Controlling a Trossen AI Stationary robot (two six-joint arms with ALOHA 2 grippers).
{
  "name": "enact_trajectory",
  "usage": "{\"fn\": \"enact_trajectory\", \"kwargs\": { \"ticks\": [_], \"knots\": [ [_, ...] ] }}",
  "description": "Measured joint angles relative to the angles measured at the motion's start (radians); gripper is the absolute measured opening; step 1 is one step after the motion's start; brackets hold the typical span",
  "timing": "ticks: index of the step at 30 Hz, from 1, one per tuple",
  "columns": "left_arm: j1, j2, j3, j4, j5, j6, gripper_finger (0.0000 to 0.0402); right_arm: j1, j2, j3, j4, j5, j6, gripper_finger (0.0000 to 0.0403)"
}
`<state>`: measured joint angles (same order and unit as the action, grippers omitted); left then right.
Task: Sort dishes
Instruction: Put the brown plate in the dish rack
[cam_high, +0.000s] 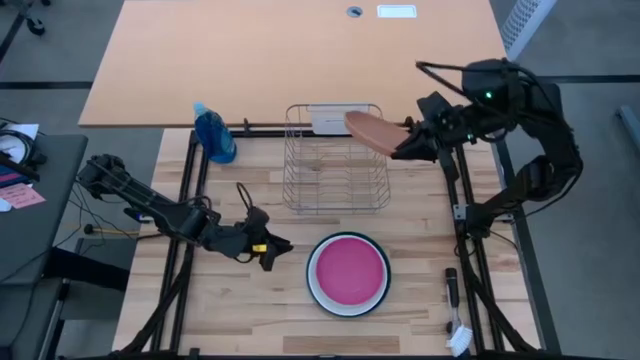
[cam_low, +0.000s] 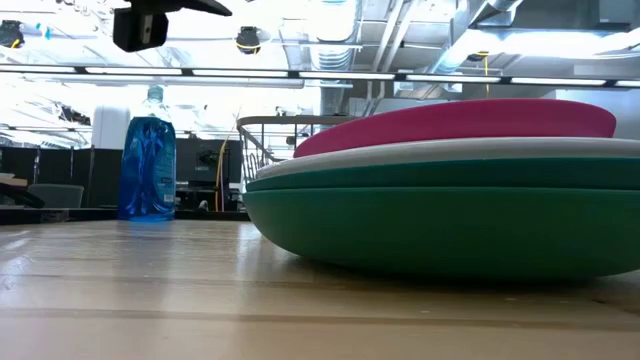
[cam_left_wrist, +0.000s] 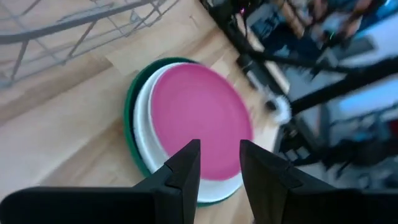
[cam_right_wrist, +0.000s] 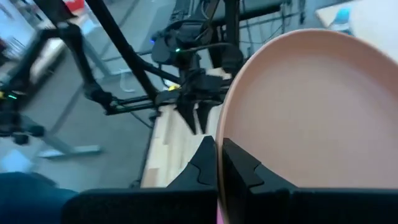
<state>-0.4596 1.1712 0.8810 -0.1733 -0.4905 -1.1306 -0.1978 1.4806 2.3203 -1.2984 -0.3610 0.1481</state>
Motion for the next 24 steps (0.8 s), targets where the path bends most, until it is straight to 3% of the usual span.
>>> {"fn": "enact_trajectory", "kwargs": {
  "ticks": [5,14,24],
  "knots": [
    [0.035,-0.026,0.04,0.037,-0.106,-0.044,0.0107,-0.072,0.012,0.0,-0.005,-0.141,0.038,0.0006],
    [0.158,-0.011,0.133,0.033,-0.169,0.048,0.0107,-0.192,0.018,0.0,-0.015,-0.404,0.037,0.0006],
    [0.242,0.01,0.137,0.099,-0.242,0.135,0.0107,-0.293,0.071,0.001,-0.028,-0.507,0.068,0.0006]
  ]
}}
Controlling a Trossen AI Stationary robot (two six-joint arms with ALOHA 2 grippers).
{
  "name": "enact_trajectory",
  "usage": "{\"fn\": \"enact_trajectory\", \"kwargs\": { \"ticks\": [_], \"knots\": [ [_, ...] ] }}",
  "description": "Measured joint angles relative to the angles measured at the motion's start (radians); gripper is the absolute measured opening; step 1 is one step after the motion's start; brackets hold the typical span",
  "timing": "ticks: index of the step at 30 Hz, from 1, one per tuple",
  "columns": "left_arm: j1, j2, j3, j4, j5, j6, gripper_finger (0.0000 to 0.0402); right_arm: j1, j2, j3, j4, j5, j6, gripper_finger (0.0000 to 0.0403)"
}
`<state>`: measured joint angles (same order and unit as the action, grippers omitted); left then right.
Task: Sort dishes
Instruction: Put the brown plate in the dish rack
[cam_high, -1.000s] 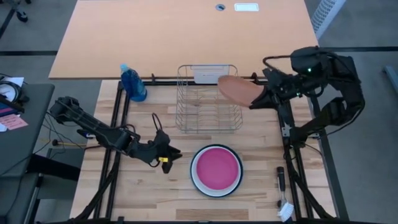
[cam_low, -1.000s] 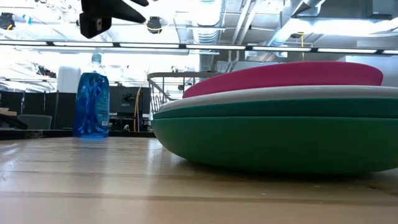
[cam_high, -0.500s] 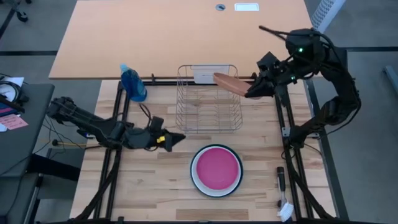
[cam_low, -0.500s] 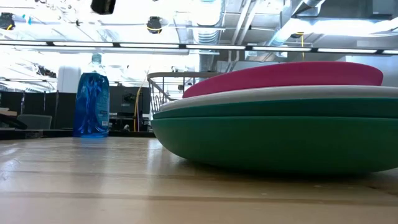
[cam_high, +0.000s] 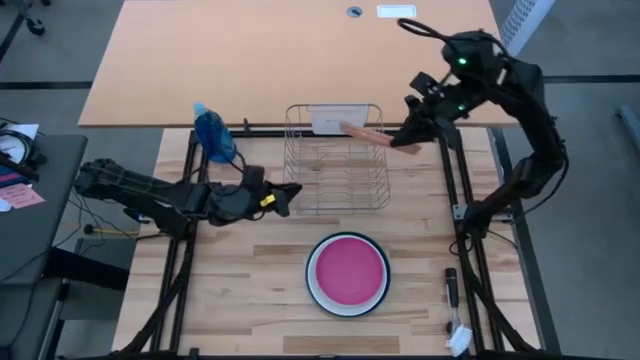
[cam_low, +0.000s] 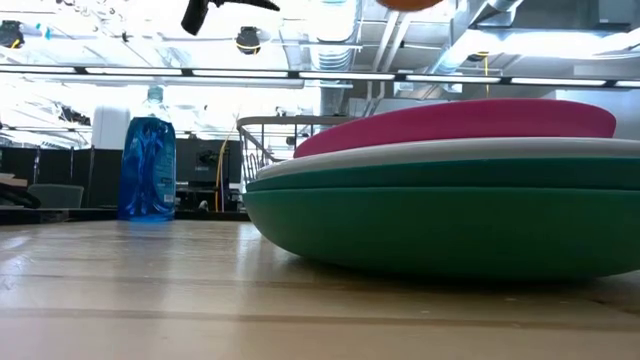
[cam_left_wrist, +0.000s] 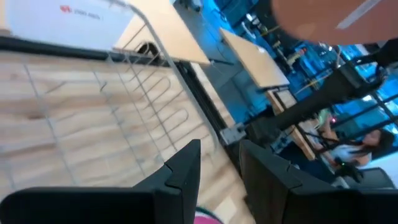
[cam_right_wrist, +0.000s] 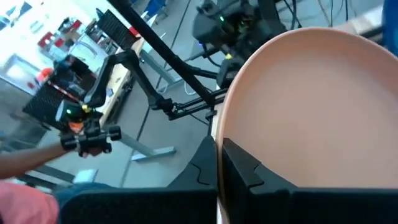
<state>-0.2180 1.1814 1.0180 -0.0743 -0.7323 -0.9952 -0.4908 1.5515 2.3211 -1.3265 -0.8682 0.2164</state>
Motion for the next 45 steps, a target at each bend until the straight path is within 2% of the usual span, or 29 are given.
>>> {"fn": "enact_trajectory", "kwargs": {
  "ticks": [8,13,19,26,33,37,45],
  "knots": [
    [0.03,0.011,0.0,0.179,0.065,0.09,0.0107,-0.094,0.006,0.0,0.0,-0.061,0.02,0.0006],
    [0.03,0.011,0.0,0.191,0.083,0.09,0.0107,-0.233,0.008,0.0,-0.001,-0.207,0.022,0.0006],
    [0.046,0.011,0.0,0.203,0.131,0.064,0.0107,-0.307,0.007,0.0,-0.001,-0.228,0.012,0.0006],
    [0.059,0.011,0.0,0.199,0.102,0.085,0.0107,-0.315,0.015,0.0,-0.001,-0.239,-0.04,0.0006],
    [0.122,0.011,0.0,0.193,0.041,0.097,0.0107,-0.313,0.05,0.0,-0.004,-0.374,-0.002,0.0006],
    [0.151,0.016,0.0,0.192,-0.011,0.123,0.0107,-0.301,0.059,0.0,-0.001,-0.375,0.018,0.0006],
    [0.18,0.025,0.0,0.178,-0.001,0.171,0.0107,-0.228,0.057,0.0,0.0,-0.367,0.034,0.0006]
  ]
}}
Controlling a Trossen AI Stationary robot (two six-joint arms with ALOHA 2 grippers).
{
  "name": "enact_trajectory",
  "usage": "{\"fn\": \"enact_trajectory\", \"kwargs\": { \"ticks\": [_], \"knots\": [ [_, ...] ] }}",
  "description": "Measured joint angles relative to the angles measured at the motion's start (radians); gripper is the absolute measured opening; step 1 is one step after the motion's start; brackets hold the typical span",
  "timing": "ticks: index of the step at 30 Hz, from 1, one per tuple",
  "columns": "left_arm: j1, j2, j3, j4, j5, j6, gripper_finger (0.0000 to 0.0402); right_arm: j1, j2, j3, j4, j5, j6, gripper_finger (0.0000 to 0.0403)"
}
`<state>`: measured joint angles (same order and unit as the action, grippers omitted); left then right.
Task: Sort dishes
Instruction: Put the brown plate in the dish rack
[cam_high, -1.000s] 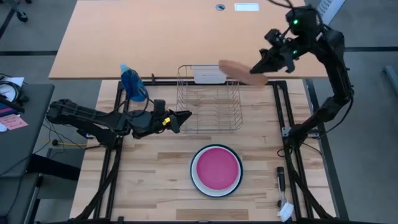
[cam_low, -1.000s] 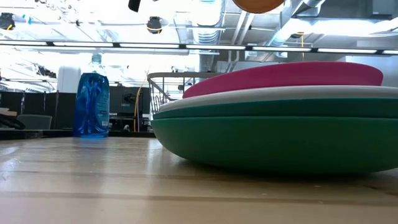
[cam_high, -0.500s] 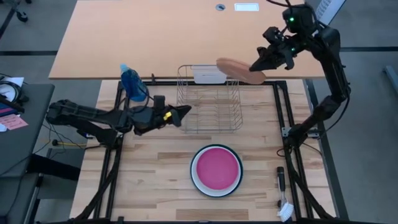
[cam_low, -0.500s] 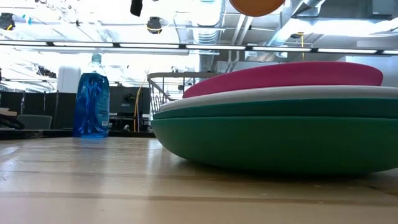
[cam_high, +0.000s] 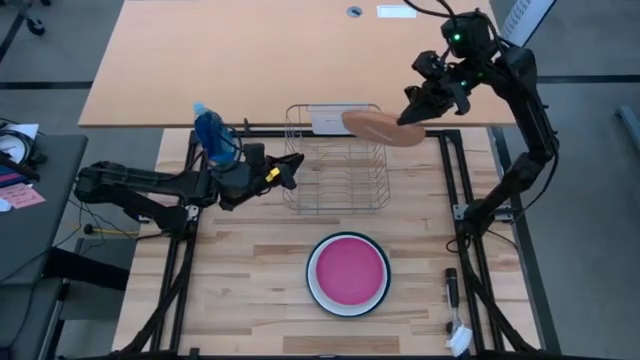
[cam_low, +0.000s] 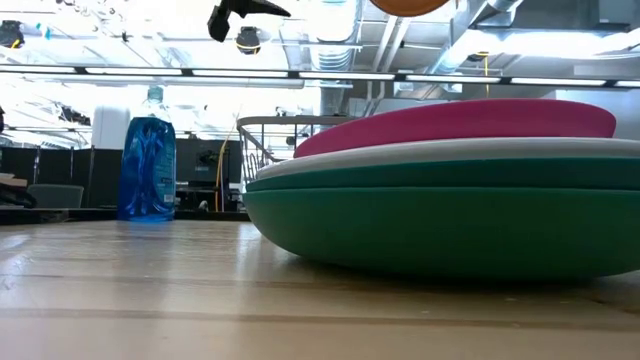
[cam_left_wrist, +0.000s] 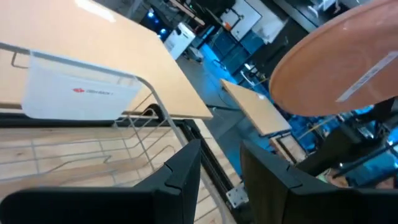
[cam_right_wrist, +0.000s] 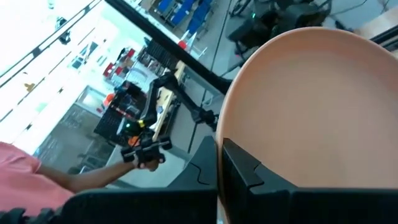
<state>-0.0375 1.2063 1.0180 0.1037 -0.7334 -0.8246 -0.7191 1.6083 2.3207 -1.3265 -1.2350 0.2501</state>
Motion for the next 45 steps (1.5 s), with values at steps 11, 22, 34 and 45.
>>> {"fn": "enact_trajectory", "kwargs": {
  "ticks": [11,22,34,45],
  "knots": [
    [0.029,0.001,0.0,-0.153,0.013,-0.061,0.0107,0.118,0.014,0.0,0.182,0.053,0.173,0.0006],
    [0.027,-0.002,0.0,-0.125,0.161,-0.052,0.0107,0.163,0.041,0.0,0.221,0.149,0.205,0.0006],
    [0.053,-0.002,0.0,-0.021,0.301,0.019,0.0107,0.194,0.08,0.0,0.301,0.229,0.251,0.0006],
    [0.11,-0.094,0.0,0.142,0.501,0.079,0.0107,0.22,0.075,0.0,0.525,0.369,0.522,0.0006]
  ]
}}
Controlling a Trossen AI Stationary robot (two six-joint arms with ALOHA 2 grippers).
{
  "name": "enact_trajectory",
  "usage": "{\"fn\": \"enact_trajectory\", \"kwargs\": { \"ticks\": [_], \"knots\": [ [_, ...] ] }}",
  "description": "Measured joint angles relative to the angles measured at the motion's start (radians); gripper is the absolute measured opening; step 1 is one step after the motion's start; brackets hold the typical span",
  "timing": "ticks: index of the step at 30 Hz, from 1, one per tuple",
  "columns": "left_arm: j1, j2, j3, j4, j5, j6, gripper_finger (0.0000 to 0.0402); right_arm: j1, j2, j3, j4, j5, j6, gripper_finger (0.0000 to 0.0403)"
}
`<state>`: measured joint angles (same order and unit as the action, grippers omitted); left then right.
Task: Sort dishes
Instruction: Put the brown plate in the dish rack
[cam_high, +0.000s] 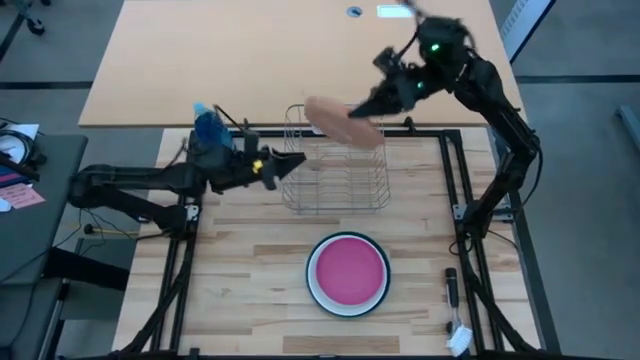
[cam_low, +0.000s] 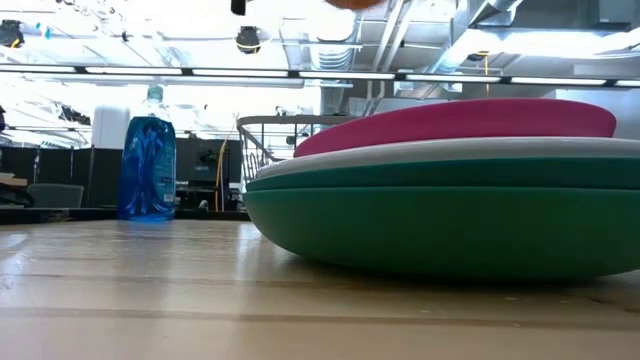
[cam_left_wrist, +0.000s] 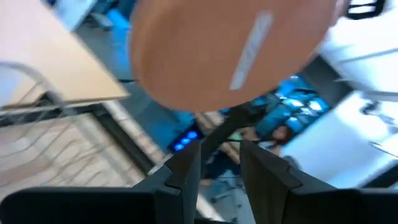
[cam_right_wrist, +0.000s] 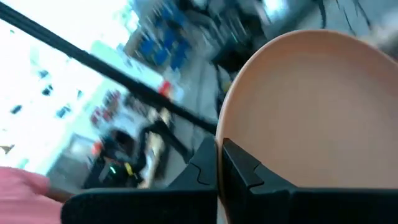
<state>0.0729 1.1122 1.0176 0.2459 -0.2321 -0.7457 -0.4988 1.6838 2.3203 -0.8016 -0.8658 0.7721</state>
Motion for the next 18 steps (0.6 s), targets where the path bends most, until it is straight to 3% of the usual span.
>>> {"fn": "enact_trajectory", "kwargs": {
  "ticks": [10,18],
  "knots": [
    [0.06,-0.187,0.001,-0.077,0.018,0.057,0.0107,-0.08,-0.012,0.001,1.036,0.026,0.414,0.0006],
    [0.112,-0.246,0.0,-0.182,-0.021,0.023,0.0107,-0.155,-0.011,0.001,1.559,0.044,0.564,0.0006]
  ]
}}
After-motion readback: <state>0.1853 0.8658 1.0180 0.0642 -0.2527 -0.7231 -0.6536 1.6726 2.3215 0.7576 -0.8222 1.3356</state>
